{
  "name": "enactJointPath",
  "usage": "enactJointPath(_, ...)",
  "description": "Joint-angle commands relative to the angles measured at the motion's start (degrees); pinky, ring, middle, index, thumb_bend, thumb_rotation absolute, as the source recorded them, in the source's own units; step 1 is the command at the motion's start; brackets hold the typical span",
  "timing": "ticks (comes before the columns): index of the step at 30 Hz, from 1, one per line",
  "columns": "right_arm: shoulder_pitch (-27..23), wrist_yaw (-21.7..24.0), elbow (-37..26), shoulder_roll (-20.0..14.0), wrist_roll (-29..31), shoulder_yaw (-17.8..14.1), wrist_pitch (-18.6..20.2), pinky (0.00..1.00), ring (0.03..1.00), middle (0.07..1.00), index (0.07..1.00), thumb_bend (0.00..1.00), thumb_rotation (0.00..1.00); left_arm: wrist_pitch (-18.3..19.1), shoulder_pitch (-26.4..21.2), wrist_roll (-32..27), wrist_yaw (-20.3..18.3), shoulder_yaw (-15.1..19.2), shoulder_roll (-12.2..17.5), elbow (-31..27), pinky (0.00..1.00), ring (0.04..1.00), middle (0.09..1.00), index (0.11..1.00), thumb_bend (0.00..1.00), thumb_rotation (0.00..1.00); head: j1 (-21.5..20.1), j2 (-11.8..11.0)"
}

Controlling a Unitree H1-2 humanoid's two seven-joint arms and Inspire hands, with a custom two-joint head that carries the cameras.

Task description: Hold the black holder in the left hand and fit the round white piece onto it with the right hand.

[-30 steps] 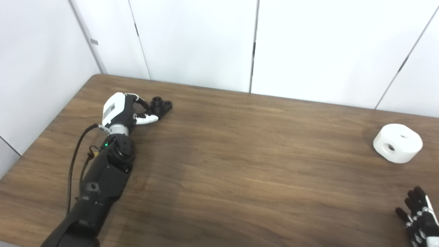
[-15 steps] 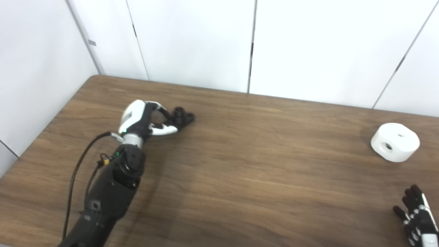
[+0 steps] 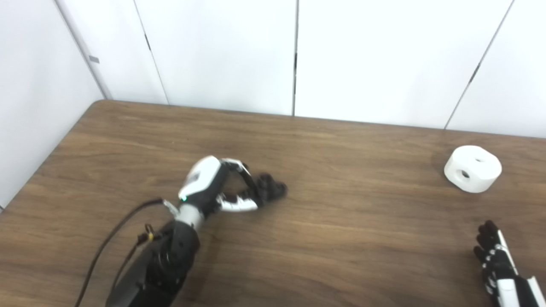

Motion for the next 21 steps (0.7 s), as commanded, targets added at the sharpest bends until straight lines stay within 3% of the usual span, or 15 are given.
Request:
enactJointPath(1, 1.3, -0.2, -1.2, 0.1, -0.7, 0.5, 3.2, 1.0, 1.0, 1.0, 1.0, 0.63, 1.0, -0.8, 1.8, 0.8, -4.3, -3.0, 0.1, -1.9, 0.75, 0.856, 0.78, 0.485, 0.52, 0.06, -0.5, 0.3)
enactJointPath(13, 1.8, -1.3, -4.8, 1.2, -1.1, 1.4, 7.7, 1.0, 1.0, 0.995, 1.0, 0.63, 1.0, -4.7, 7.1, 12.2, -10.4, -13.9, -1.6, -8.8, 0.85, 0.878, 0.783, 0.485, 0.52, 0.05, -3.6, 2.2)
enactJointPath(21, 2.1, -2.3, -7.0, 1.6, -2.7, 2.1, 10.3, 1.0, 1.0, 0.987, 1.0, 0.67, 1.0, -8.5, 10.0, 16.0, -10.8, -15.2, -3.0, -8.2, 0.89, 0.861, 0.775, 0.484, 0.52, 0.05, -5.9, 3.3)
